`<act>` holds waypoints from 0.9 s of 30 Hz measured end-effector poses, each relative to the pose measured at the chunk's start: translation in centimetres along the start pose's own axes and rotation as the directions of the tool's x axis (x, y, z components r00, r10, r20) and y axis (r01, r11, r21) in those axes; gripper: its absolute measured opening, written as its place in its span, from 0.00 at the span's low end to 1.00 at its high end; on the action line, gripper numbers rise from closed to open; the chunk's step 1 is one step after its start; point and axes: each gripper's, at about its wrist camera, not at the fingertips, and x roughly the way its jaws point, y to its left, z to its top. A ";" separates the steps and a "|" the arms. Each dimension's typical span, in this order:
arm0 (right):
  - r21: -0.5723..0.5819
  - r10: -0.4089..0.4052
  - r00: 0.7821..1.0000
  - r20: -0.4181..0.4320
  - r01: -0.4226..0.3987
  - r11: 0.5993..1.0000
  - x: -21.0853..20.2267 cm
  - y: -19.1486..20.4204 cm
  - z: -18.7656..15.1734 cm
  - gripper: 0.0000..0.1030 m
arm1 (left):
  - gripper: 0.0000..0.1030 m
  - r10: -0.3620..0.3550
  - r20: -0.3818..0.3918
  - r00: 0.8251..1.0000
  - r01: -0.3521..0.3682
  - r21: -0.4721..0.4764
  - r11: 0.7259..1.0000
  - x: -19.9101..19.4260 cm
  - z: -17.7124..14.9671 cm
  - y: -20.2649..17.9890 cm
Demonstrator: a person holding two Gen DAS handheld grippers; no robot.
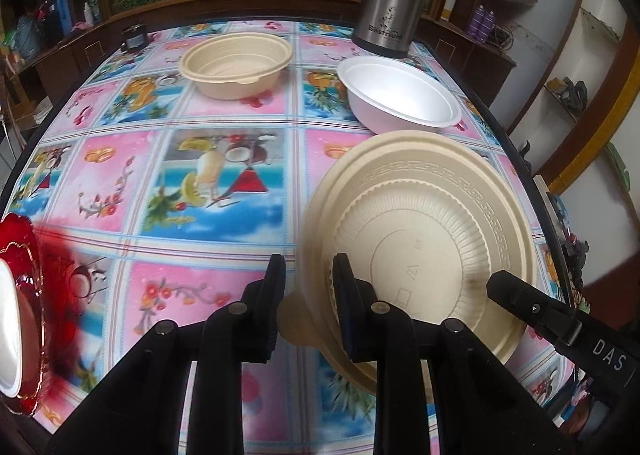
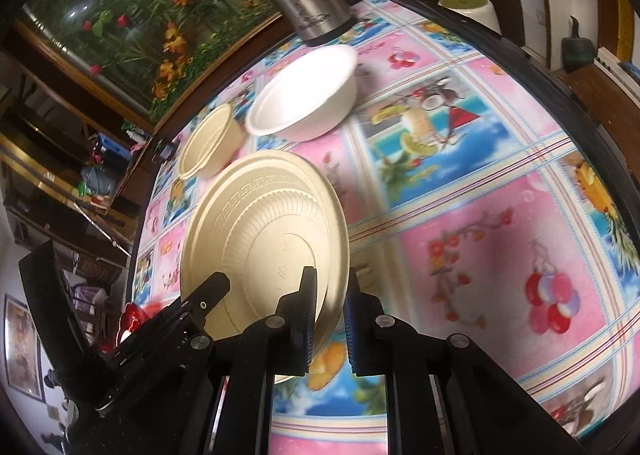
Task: Organize plates and bowls
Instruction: 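Carry the beige bowl with both grippers over the plate stack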
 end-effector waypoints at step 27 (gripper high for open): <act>-0.083 0.035 0.999 -0.016 -0.036 0.996 0.0 4.1 -3.3 0.12 | 0.21 0.014 0.037 0.999 -0.012 -0.057 0.998 -2.6 -2.7 4.5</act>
